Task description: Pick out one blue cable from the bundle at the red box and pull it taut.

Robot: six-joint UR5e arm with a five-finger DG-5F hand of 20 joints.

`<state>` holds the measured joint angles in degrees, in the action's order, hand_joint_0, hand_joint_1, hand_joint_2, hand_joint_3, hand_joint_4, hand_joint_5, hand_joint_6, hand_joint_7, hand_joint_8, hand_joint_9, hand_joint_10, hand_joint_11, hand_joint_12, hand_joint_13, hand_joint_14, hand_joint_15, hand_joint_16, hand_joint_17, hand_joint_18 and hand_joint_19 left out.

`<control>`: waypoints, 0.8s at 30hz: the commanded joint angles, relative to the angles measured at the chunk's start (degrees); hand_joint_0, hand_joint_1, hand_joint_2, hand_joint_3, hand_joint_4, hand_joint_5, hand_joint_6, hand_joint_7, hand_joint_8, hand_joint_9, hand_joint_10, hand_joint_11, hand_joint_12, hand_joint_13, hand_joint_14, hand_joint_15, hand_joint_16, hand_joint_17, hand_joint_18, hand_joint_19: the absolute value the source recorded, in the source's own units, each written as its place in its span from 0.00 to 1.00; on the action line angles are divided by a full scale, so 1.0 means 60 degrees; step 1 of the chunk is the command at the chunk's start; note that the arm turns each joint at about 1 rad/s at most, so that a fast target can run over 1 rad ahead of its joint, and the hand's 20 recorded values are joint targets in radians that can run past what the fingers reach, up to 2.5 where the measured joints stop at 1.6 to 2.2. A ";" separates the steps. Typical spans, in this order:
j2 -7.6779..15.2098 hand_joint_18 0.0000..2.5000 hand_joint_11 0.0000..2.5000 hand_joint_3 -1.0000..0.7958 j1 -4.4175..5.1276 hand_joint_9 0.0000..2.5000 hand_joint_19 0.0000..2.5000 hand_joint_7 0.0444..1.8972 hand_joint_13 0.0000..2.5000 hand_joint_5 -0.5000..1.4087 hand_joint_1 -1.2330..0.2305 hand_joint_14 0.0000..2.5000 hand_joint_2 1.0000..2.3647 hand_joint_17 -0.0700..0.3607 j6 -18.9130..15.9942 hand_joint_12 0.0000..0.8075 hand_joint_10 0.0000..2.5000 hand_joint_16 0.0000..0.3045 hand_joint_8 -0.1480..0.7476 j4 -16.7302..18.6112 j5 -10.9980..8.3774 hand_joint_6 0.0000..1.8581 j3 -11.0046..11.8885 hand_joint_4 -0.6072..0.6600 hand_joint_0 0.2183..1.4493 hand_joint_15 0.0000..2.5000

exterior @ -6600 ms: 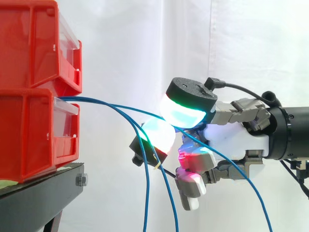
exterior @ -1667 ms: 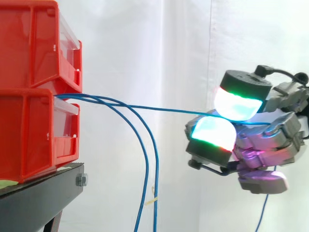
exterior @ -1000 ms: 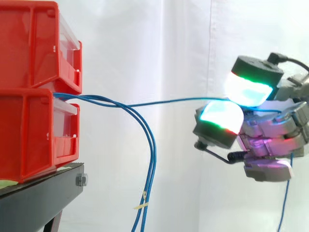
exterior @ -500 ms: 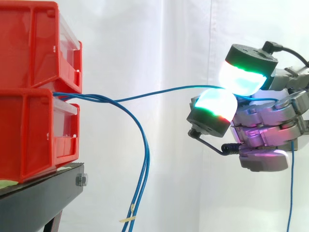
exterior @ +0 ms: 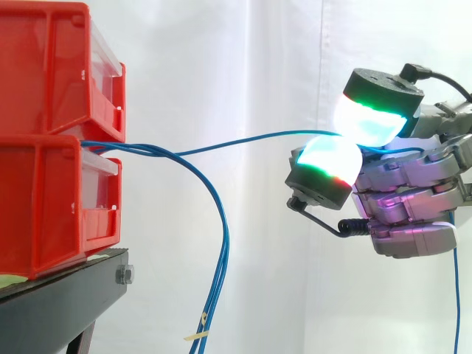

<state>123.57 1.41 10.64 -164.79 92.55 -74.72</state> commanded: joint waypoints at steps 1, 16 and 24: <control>0.0001 0.55 0.82 0.62 0.0000 0.80 0.46 0.57 0.64 0.20 0.28 0.41 0.01 0.45 0.0000 0.41 0.02 0.18 0.56 0.0000 0.0000 0.51 0.0002 0.34 0.39 0.61; 0.0001 0.54 0.81 0.62 0.0000 0.80 0.45 0.56 0.63 0.20 0.28 0.38 0.01 0.45 0.0000 0.41 0.00 0.18 0.54 0.0000 0.0000 0.51 0.0002 0.34 0.39 0.62; 0.0001 0.52 0.80 0.61 0.0000 0.79 0.43 0.56 0.64 0.20 0.28 0.37 0.01 0.45 0.0000 0.40 0.00 0.18 0.54 0.0000 0.0000 0.51 0.0002 0.34 0.39 0.63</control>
<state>123.57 1.41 10.63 -164.81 92.55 -74.71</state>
